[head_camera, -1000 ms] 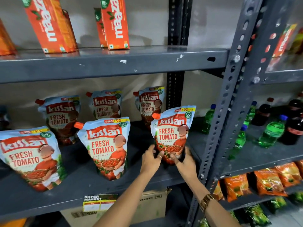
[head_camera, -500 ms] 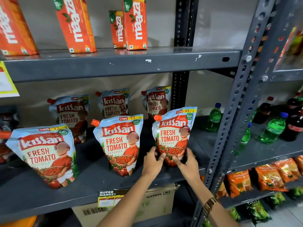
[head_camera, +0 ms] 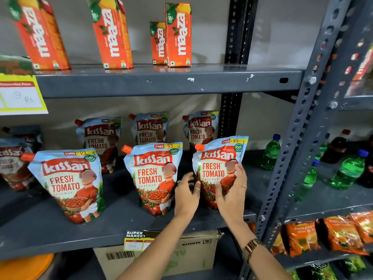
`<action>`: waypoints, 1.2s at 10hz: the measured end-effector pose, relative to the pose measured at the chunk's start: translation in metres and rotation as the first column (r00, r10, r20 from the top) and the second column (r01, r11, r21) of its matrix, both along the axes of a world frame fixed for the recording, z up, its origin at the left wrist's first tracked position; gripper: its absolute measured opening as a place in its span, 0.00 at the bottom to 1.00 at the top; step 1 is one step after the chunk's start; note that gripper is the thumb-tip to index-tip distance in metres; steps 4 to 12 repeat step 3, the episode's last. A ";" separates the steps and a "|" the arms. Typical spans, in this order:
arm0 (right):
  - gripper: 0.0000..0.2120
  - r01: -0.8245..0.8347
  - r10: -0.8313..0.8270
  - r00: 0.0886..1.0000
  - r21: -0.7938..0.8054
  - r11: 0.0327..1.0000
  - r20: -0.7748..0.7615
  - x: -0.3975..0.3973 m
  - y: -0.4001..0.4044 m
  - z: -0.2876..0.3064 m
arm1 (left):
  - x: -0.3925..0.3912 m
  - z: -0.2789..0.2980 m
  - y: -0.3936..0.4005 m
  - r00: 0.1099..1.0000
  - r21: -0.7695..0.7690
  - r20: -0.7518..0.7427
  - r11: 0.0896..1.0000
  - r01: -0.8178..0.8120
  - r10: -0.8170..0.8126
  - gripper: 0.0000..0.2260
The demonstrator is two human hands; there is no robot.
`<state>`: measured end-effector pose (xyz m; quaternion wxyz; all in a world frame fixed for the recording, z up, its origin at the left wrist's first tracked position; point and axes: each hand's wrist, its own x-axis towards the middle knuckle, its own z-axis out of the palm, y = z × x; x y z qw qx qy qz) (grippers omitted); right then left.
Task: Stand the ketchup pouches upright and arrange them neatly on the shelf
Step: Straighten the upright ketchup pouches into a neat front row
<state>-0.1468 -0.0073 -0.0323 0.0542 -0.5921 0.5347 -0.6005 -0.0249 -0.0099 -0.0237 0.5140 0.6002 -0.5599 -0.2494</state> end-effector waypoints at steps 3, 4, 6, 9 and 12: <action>0.28 -0.124 0.122 0.992 -0.088 0.988 -0.029 0.020 -0.016 0.033 | 0.024 0.031 0.021 0.962 -0.259 -0.047 0.927 -0.270 0.267 0.07; 0.28 -0.124 0.122 0.992 -0.088 0.988 -0.029 0.020 -0.016 0.033 | 0.024 0.031 0.021 0.962 -0.259 -0.047 0.927 -0.270 0.267 0.07; 0.28 -0.124 0.122 0.992 -0.088 0.988 -0.029 0.020 -0.016 0.033 | 0.024 0.031 0.021 0.962 -0.259 -0.047 0.927 -0.270 0.267 0.07; 0.28 -0.124 0.122 0.992 -0.088 0.988 -0.029 0.020 -0.016 0.033 | 0.024 0.031 0.021 0.962 -0.259 -0.047 0.927 -0.270 0.267 0.07; 0.28 -0.124 0.122 0.992 -0.088 0.988 -0.029 0.020 -0.016 0.033 | 0.024 0.031 0.021 0.962 -0.259 -0.047 0.927 -0.270 0.267 0.07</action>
